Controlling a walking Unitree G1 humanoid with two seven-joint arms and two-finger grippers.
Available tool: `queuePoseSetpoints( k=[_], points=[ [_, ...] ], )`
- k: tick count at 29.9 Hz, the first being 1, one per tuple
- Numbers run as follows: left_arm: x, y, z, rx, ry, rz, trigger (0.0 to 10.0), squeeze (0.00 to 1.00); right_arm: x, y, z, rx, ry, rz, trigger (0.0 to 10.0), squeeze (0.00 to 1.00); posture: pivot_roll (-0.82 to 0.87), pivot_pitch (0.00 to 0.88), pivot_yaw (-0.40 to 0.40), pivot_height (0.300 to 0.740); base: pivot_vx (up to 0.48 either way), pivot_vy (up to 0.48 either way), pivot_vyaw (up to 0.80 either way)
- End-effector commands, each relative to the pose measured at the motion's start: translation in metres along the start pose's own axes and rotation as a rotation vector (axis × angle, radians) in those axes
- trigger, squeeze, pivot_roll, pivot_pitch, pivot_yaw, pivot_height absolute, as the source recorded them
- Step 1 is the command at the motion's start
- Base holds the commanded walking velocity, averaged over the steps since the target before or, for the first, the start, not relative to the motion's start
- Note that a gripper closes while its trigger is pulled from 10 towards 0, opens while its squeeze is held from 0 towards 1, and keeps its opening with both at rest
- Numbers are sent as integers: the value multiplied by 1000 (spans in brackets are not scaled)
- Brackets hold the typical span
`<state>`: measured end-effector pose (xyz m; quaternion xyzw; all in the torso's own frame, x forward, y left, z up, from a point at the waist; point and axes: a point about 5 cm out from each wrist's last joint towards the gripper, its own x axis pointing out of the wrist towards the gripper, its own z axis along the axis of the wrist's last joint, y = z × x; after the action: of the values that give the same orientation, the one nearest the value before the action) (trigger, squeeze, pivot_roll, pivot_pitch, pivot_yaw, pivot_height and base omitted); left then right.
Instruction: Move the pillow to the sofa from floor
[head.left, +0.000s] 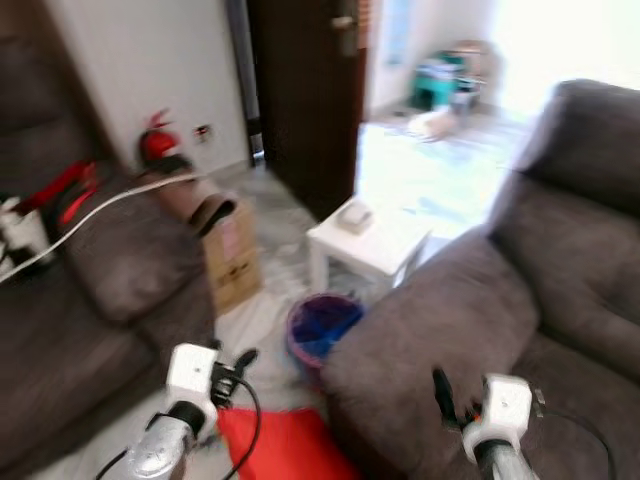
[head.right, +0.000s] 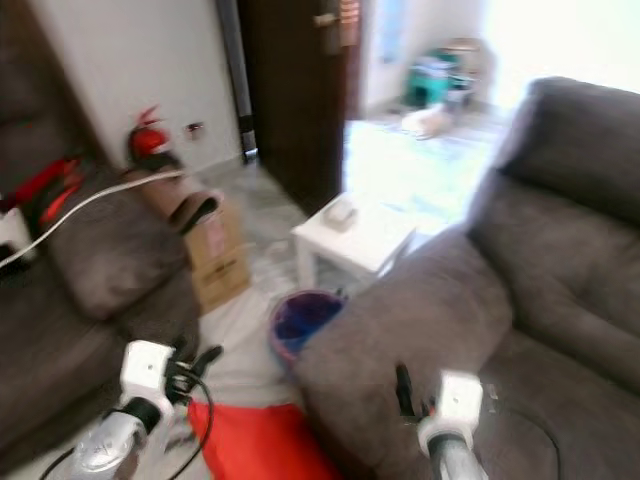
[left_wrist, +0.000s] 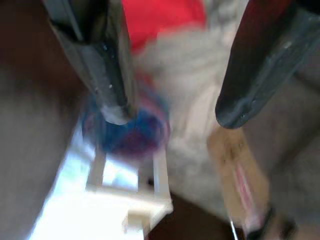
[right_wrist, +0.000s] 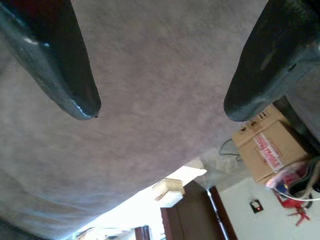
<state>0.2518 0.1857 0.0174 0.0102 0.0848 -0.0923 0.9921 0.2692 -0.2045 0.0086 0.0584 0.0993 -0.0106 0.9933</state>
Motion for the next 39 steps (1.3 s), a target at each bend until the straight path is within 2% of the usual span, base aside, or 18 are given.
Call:
queuePoseSetpoints(
  k=[1,11,14,31,35,39],
  points=[
    [5,2,8,13,-20,-3,10000,0,-2,2,-3,6,11,0,10000,0,22,71,43,655,0,0,0],
    [5,1,7,12,-16,-7,10000,0,-1,3,-6,-6,42,12,10000,0,21,75,42,645,0,0,0],
    [5,1,7,11,-12,-12,10000,0,-1,3,-3,8,10,6,10000,0,22,78,42,632,0,0,0],
    [6,2,5,13,18,-42,10000,0,-1,3,-4,3,23,3,10000,0,27,86,39,632,0,0,0],
    [6,2,5,13,22,-46,10000,0,0,4,-7,-9,60,5,10000,0,28,88,38,632,0,0,0],
    [6,3,4,15,31,-58,10000,0,0,3,-5,0,41,2,10000,0,28,88,38,607,0,0,0]
  ],
)
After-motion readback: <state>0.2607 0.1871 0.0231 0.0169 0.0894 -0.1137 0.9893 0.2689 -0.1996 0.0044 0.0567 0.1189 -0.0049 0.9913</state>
